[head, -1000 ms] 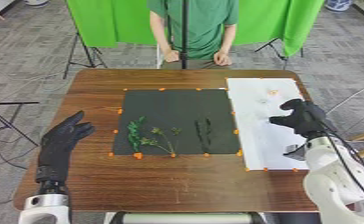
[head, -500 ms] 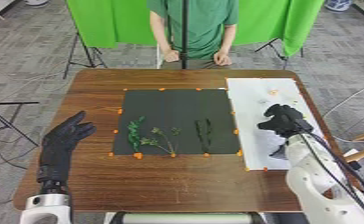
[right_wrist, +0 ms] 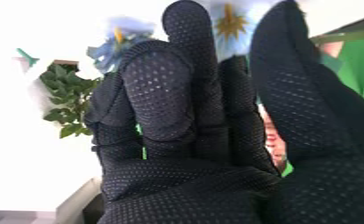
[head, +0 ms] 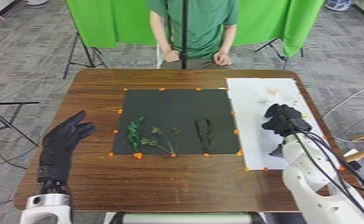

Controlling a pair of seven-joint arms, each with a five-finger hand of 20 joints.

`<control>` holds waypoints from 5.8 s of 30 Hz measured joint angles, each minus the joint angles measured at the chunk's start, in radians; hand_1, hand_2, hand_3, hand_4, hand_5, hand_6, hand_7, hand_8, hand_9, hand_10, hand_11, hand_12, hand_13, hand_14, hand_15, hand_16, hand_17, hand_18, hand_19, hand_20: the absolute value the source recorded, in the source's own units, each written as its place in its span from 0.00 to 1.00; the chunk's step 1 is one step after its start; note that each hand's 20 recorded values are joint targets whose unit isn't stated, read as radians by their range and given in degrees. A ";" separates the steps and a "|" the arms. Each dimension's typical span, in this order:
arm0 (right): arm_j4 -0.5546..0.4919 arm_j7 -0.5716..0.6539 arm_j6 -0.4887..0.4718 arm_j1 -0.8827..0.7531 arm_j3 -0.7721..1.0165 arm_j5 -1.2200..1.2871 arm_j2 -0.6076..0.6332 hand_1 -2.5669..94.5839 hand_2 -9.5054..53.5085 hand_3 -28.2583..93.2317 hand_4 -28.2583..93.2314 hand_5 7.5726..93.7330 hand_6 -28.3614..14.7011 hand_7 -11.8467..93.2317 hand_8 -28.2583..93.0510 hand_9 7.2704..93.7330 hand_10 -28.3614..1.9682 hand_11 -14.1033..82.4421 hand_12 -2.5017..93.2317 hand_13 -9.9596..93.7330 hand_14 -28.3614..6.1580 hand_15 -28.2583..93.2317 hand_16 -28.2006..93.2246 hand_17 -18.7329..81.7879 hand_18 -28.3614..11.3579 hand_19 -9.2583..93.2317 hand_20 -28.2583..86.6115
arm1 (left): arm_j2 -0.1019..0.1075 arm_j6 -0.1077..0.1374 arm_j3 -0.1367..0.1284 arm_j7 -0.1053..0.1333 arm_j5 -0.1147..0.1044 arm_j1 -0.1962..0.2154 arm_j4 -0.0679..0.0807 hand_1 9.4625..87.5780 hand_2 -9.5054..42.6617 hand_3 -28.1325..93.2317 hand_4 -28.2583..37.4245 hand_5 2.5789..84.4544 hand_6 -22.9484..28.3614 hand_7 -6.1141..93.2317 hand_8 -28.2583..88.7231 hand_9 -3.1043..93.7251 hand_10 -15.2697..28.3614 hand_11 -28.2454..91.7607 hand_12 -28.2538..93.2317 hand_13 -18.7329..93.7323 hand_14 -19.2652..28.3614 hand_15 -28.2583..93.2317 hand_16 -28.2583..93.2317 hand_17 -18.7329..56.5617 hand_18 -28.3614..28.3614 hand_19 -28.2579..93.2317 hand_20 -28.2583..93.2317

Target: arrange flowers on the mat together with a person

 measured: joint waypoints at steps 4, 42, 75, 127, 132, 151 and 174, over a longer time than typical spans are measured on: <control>0.016 -0.001 0.015 0.013 -0.015 -0.001 0.000 0.70 0.00 0.63 0.04 0.69 0.72 0.33 0.25 0.92 0.66 0.25 0.51 0.87 0.65 0.75 0.51 0.56 0.14 0.87 0.72 | 0.000 -0.001 0.000 0.000 0.000 0.000 0.001 0.20 0.16 0.82 0.10 0.54 0.52 0.16 0.19 0.56 0.68 0.38 0.34 0.57 0.77 0.40 0.21 0.46 0.73 0.35 0.41; 0.036 -0.204 -0.131 0.623 -0.578 0.211 -0.188 0.71 0.00 0.67 0.06 0.82 0.70 0.38 0.32 0.98 0.66 0.25 0.52 0.90 0.70 0.77 0.53 0.59 0.16 0.89 0.72 | 0.051 0.148 -0.029 0.075 -0.214 0.004 0.067 0.14 0.71 0.75 0.00 0.58 0.51 0.18 0.19 0.59 0.70 0.39 0.34 0.58 0.78 0.41 0.21 0.48 0.73 0.37 0.41; 0.323 -0.282 -0.044 0.617 -0.763 -0.050 -0.428 0.68 0.00 0.69 0.05 0.80 0.71 0.37 0.27 0.97 0.63 0.21 0.45 0.89 0.68 0.75 0.52 0.58 0.16 0.87 0.72 | 0.088 0.099 0.077 0.049 -0.168 -0.090 0.127 0.15 0.12 0.80 0.00 0.56 0.53 0.17 0.19 0.57 0.69 0.39 0.34 0.58 0.78 0.41 0.21 0.47 0.74 0.36 0.41; 0.287 -0.274 -0.229 0.590 -0.773 -0.077 -0.416 0.53 0.00 0.80 0.02 0.53 0.80 0.28 0.12 0.67 0.47 0.24 0.20 0.84 0.63 0.74 0.50 0.53 0.12 0.85 0.72 | 0.073 0.085 0.073 0.049 -0.153 -0.094 0.131 0.18 0.09 0.81 0.04 0.56 0.52 0.17 0.19 0.57 0.68 0.39 0.34 0.58 0.77 0.41 0.21 0.47 0.73 0.36 0.41; 0.259 -0.276 -0.280 0.603 -0.779 -0.068 -0.397 0.52 0.00 0.80 0.02 0.50 0.80 0.28 0.11 0.65 0.44 0.24 0.20 0.84 0.62 0.73 0.50 0.53 0.12 0.84 0.72 | 0.068 0.086 0.059 0.049 -0.153 -0.076 0.120 0.18 0.09 0.81 0.05 0.56 0.51 0.18 0.19 0.57 0.68 0.39 0.34 0.58 0.77 0.41 0.21 0.47 0.73 0.36 0.41; -0.250 -0.251 0.001 0.494 -0.370 0.485 -0.156 0.32 0.11 0.78 0.08 0.57 0.66 0.25 0.15 0.62 0.42 0.24 0.21 0.69 0.41 0.47 0.44 0.43 0.23 0.56 0.59 | 0.045 0.090 0.027 0.050 -0.144 -0.026 0.088 0.18 0.08 0.81 0.06 0.56 0.51 0.18 0.19 0.57 0.68 0.39 0.34 0.58 0.77 0.41 0.21 0.46 0.73 0.36 0.41; -0.407 -0.613 -0.047 -0.521 0.464 1.540 -0.273 0.07 0.23 0.84 0.08 0.40 0.66 0.19 0.17 0.38 0.46 0.19 0.16 0.39 0.46 0.30 0.34 0.36 0.27 0.17 0.47 | 0.029 0.084 0.009 0.039 -0.071 0.004 0.057 0.14 0.15 0.82 0.01 0.56 0.52 0.17 0.19 0.57 0.69 0.39 0.34 0.58 0.77 0.41 0.21 0.47 0.73 0.35 0.41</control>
